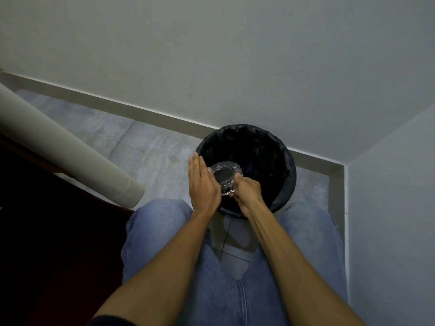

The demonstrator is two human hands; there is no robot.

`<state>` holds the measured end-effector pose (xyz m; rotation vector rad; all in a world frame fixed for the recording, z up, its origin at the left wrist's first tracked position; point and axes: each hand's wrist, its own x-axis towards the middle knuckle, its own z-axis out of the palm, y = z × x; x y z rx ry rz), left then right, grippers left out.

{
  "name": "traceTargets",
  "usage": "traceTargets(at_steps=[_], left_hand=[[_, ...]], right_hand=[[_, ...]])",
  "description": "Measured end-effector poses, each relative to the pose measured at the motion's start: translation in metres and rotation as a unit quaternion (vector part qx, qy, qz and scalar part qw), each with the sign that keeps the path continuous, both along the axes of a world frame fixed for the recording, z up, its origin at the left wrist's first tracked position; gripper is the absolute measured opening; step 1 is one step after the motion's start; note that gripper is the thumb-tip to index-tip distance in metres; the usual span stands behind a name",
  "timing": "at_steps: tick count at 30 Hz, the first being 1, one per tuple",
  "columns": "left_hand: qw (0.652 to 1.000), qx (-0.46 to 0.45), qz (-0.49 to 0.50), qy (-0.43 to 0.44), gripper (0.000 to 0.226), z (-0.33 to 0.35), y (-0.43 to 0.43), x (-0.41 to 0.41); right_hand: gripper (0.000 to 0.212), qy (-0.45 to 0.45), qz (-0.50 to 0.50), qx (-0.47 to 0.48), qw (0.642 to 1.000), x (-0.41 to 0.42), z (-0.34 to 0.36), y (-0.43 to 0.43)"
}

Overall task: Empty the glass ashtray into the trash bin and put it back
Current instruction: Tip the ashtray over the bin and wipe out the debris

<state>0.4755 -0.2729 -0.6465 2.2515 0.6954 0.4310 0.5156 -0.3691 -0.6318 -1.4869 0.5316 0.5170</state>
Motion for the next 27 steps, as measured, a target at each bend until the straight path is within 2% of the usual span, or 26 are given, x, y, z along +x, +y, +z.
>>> traceTargets(at_steps=[2, 5, 9, 12, 15, 19, 21, 24, 26, 27], left_hand=[[1.0, -0.005, 0.003, 0.001, 0.052, 0.0, -0.001, 0.0], [1.0, -0.008, 0.002, 0.004, 0.052, 0.0, -0.001, 0.0], [1.0, -0.006, 0.011, 0.004, 0.052, 0.001, -0.002, -0.001], [1.0, -0.004, 0.003, 0.005, 0.052, 0.002, -0.004, -0.004], [1.0, -0.006, 0.011, 0.005, 0.052, 0.001, -0.002, -0.004], [1.0, -0.023, 0.009, -0.002, 0.052, 0.003, -0.003, -0.005], [1.0, -0.023, 0.011, 0.003, 0.052, 0.005, -0.002, -0.005], [0.999, -0.049, 0.005, 0.019, 0.052, 0.011, 0.0, -0.005], [0.998, -0.053, -0.01, 0.015, 0.051, 0.019, 0.001, -0.005], [0.999, -0.05, -0.018, 0.008, 0.05, 0.024, 0.002, -0.004]], right_hand=[[0.035, -0.006, 0.017, -0.016, 1.0, 0.001, 0.0, 0.0], [0.038, -0.001, -0.018, -0.027, 0.999, 0.003, -0.002, 0.0], [0.038, -0.024, 0.03, -0.06, 0.997, 0.002, -0.004, 0.002], [0.04, -0.019, -0.01, -0.049, 0.999, 0.003, -0.004, 0.004], [0.04, -0.026, 0.026, -0.048, 0.998, 0.002, -0.003, 0.005], [0.04, -0.018, -0.022, -0.035, 0.999, -0.001, -0.003, 0.006], [0.041, -0.027, 0.009, -0.034, 0.999, -0.003, 0.001, 0.007], [0.038, -0.096, 0.084, -0.109, 0.986, -0.004, 0.012, -0.002], [0.029, -0.186, 0.144, -0.201, 0.951, -0.005, 0.022, -0.01], [0.025, -0.243, 0.18, -0.243, 0.922, -0.007, 0.028, -0.013]])
